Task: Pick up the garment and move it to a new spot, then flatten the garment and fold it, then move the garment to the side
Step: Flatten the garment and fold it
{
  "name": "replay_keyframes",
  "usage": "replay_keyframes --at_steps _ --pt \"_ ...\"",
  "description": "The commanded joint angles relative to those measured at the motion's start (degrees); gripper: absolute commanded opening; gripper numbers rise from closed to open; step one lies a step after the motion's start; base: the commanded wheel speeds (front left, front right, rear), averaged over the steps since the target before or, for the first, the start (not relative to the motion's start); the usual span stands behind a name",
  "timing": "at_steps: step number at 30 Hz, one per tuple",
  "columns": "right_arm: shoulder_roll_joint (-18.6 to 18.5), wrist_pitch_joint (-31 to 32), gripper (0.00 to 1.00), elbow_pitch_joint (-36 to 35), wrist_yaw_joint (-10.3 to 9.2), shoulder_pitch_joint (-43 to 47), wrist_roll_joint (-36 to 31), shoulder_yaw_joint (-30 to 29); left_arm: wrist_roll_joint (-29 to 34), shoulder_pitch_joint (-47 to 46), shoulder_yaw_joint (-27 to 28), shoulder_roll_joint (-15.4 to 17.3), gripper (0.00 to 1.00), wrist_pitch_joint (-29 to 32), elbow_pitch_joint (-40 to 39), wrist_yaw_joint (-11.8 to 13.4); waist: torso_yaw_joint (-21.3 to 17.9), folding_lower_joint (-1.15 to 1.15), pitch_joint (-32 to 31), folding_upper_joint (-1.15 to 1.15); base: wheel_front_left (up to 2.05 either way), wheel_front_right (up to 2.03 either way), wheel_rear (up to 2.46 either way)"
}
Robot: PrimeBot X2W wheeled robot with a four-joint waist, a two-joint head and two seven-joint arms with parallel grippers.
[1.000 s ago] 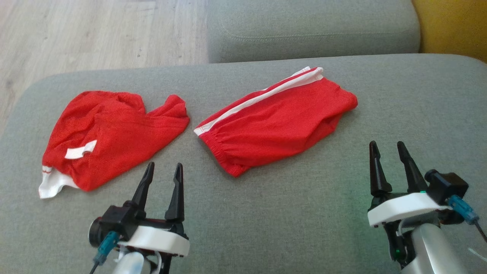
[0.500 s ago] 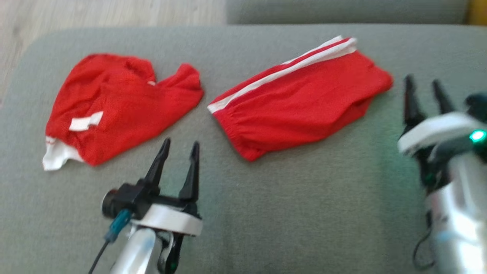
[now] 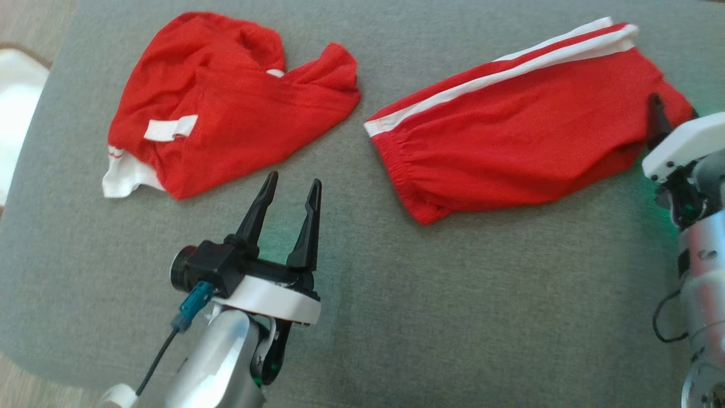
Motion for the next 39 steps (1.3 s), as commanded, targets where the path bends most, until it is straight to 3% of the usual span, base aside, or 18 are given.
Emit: replay_keyframes --at_steps 1,9,10,11,12,20,28,39 --pt "-0.35 0.49 1.00 0.11 -0.05 -2.43 -0.60 2.03 -0.61 -1.87 1.03 0.26 1.00 -0.30 -1.89 0.48 1.09 -0.01 1.13 0.00 0.00 0.00 0.00" --pt "-1.51 2.31 1.00 6.60 -0.05 -4.67 -2.67 7.44 -1.53 -2.61 -0.21 0.25 1.00 -0.30 -2.12 1.42 1.69 -0.01 2.30 0.00 0.00 0.00 0.00" --pt "-1.53 2.43 0.83 7.08 -0.05 -4.88 -2.74 8.20 -1.61 -2.66 -0.28 0.25 1.00 -0.30 -2.12 1.52 1.66 -0.01 2.37 0.00 0.00 0.00 0.00" --pt "-1.51 2.49 0.33 7.45 -0.05 -5.06 -2.72 8.95 -1.68 -2.71 -0.32 0.25 1.00 -0.30 -2.10 1.61 1.61 -0.01 2.40 0.00 0.00 0.00 0.00" --pt "-1.44 2.46 0.00 7.73 -0.05 -5.23 -2.57 9.75 -1.74 -2.75 -0.33 0.25 1.00 -0.30 -2.07 1.70 1.53 -0.01 2.40 0.00 0.00 0.00 0.00" --pt "-3.04 0.03 0.00 7.66 -0.05 -5.77 0.05 14.24 -1.92 -2.95 0.07 0.25 1.00 -0.30 -1.77 2.02 -0.19 -0.01 1.73 0.00 0.00 0.00 0.00" --pt "-7.40 -3.80 0.00 4.45 -0.05 -3.67 5.89 17.25 -1.71 -2.23 1.11 0.25 1.00 -0.30 -1.77 1.85 -3.62 -0.01 -0.34 0.00 0.00 0.00 0.00" --pt "-14.84 -10.95 0.00 7.10 -0.05 0.51 7.61 10.92 -0.90 -1.24 2.31 0.25 1.00 -0.30 -1.89 1.31 -7.00 -0.01 -2.43 0.00 0.00 0.00 0.00"
